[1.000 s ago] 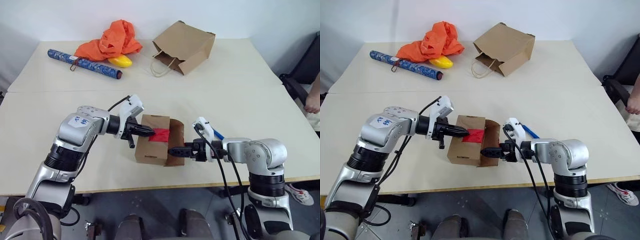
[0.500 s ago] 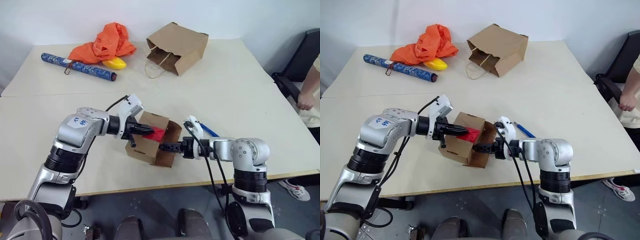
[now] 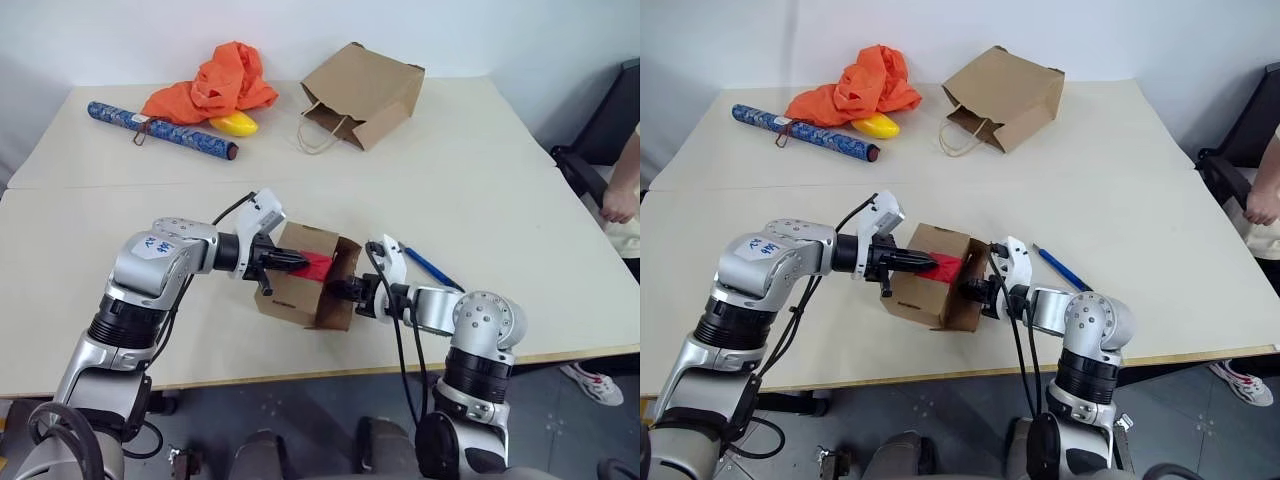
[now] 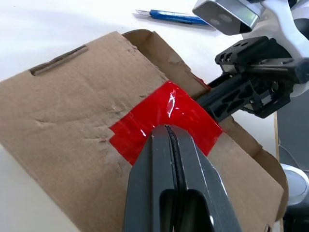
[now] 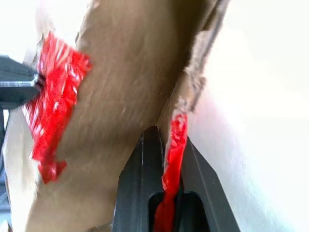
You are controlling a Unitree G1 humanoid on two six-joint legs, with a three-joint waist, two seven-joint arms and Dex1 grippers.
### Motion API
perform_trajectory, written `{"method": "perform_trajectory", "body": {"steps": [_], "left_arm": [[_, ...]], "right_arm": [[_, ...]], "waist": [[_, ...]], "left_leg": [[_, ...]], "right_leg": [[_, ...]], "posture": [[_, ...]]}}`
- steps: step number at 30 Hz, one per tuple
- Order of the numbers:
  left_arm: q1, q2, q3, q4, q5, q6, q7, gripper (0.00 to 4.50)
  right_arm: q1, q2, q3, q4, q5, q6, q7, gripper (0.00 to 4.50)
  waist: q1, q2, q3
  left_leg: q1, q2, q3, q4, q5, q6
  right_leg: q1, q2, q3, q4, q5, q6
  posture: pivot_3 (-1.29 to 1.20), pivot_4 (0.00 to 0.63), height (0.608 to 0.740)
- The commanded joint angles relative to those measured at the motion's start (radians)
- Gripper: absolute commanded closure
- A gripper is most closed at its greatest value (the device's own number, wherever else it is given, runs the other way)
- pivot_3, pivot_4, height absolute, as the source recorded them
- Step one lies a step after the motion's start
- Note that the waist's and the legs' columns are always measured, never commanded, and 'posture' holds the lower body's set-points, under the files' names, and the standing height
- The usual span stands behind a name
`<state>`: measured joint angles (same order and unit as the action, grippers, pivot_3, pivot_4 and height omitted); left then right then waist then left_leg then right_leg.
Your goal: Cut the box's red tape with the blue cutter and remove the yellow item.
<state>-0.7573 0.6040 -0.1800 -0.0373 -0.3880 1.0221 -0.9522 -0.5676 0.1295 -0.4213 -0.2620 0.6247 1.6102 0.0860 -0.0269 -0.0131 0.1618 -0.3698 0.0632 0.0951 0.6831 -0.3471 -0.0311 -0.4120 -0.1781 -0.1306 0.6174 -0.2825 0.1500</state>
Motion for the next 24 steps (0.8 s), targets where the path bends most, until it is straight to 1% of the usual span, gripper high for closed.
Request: {"method": "perform_trajectory", "body": {"steps": [1,3,8,9,10,11,12,13,15,18,20,24], "left_arm": [[0.026,0.014,-0.037,-0.006,0.001,0.001,-0.014,4.5],[0.022,0.015,-0.034,0.006,0.002,-0.015,-0.02,4.5],[0.02,-0.002,-0.019,0.042,0.007,-0.073,-0.022,4.5],[0.019,-0.006,-0.016,0.048,0.009,-0.084,-0.02,4.5],[0.019,-0.014,-0.011,0.055,0.008,-0.097,-0.018,4.5],[0.018,-0.019,-0.008,0.06,0.007,-0.107,-0.017,4.5],[0.018,-0.025,-0.008,0.067,0.008,-0.116,-0.015,4.5],[0.018,-0.029,-0.011,0.074,0.012,-0.124,-0.015,4.5],[0.016,-0.036,-0.015,0.08,0.016,-0.133,-0.012,4.5],[0.015,-0.04,-0.006,0.08,0.012,-0.134,-0.008,4.5],[0.012,-0.039,-0.005,0.089,0.016,-0.142,-0.008,4.5],[0.004,-0.043,-0.009,0.112,0.025,-0.158,-0.005,4.5]], "right_arm": [[-0.032,0.003,-0.067,-0.1,0.166,0.004,-0.142,4.41],[-0.047,0.001,-0.087,-0.112,0.294,0.004,-0.281,4.41],[-0.165,0.017,-0.163,-0.068,0.666,0.004,-0.707,4.41],[-0.155,-0.032,-0.106,-0.039,0.83,-0.068,-0.837,4.41],[-0.137,-0.108,-0.002,-0.029,1.036,-0.186,-0.98,4.41],[-0.12,-0.176,0.09,-0.027,1.203,-0.292,-1.096,4.41],[-0.107,-0.229,0.165,-0.034,1.303,-0.364,-1.156,4.41],[-0.097,-0.264,0.21,-0.042,1.34,-0.409,-1.18,4.41],[-0.077,-0.334,0.268,-0.052,1.348,-0.457,-1.17,4.41],[-0.065,-0.399,0.312,-0.063,1.348,-0.524,-1.155,4.41],[-0.075,-0.481,0.326,-0.056,1.348,-0.518,-1.082,4.41],[-0.093,-0.707,0.362,-0.013,1.337,-0.458,-0.912,4.41]], "waist": [[-0.001,0.0,0.0],[-0.001,0.001,0.001],[-0.003,0.007,0.005],[-0.003,0.008,0.005],[-0.004,0.008,0.005],[-0.005,0.01,0.006],[-0.005,0.01,0.008],[-0.004,0.009,0.008],[-0.003,0.009,0.007],[-0.001,0.009,0.008],[0.001,0.009,0.008],[0.003,0.009,0.008]], "left_leg": [[0.0,0.0,0.0,0.0,0.0,0.0],[0.0,0.0,0.0,-0.001,0.0,0.0],[0.0,0.0,0.0,-0.001,0.0,0.0],[0.0,0.0,0.0,-0.001,0.0,0.0],[0.0,0.0,0.0,-0.001,0.0,0.0],[0.0,0.0,0.0,-0.002,0.0,0.0],[0.0,0.0,0.0,-0.002,0.0,0.0],[-0.001,0.0,0.0,-0.002,0.0,0.0],[0.0,0.0,0.0,-0.002,0.0,0.0],[-0.002,0.0,0.0,-0.002,0.0,0.0],[-0.002,0.0,0.001,-0.001,0.0,0.001],[-0.003,0.0,0.001,-0.001,-0.001,0.001]], "right_leg": [[0.0,0.0,0.0,0.0,0.0,0.0],[-0.001,0.0,0.0,0.0,0.0,0.0],[-0.001,0.0,0.0,0.0,0.0,0.0],[-0.001,0.0,0.0,0.0,0.0,0.0],[-0.001,0.0,0.0,0.0,0.0,0.0],[-0.001,0.0,0.0,0.0,0.0,0.0],[-0.001,0.0,0.0,0.0,0.0,0.0],[-0.001,-0.001,0.0,-0.002,0.0,0.0],[0.0,-0.001,-0.001,-0.003,0.0,0.0],[0.0,0.0,-0.001,-0.007,0.0,0.0],[0.0,0.0,0.0,-0.007,0.0,0.0],[0.0,0.0,-0.001,-0.008,0.0,0.0]], "posture": [[0.0,0.15,0.74],[0.0,0.15,0.74],[0.0,0.15,0.74],[0.0,0.15,0.74],[0.0,0.15,0.74],[0.0,0.15,0.74],[0.0,0.15,0.74],[0.0,0.15,0.74],[0.0,0.15,0.74],[0.0,0.15,0.74],[0.0,0.15,0.74],[0.0,0.15,0.74]]}}
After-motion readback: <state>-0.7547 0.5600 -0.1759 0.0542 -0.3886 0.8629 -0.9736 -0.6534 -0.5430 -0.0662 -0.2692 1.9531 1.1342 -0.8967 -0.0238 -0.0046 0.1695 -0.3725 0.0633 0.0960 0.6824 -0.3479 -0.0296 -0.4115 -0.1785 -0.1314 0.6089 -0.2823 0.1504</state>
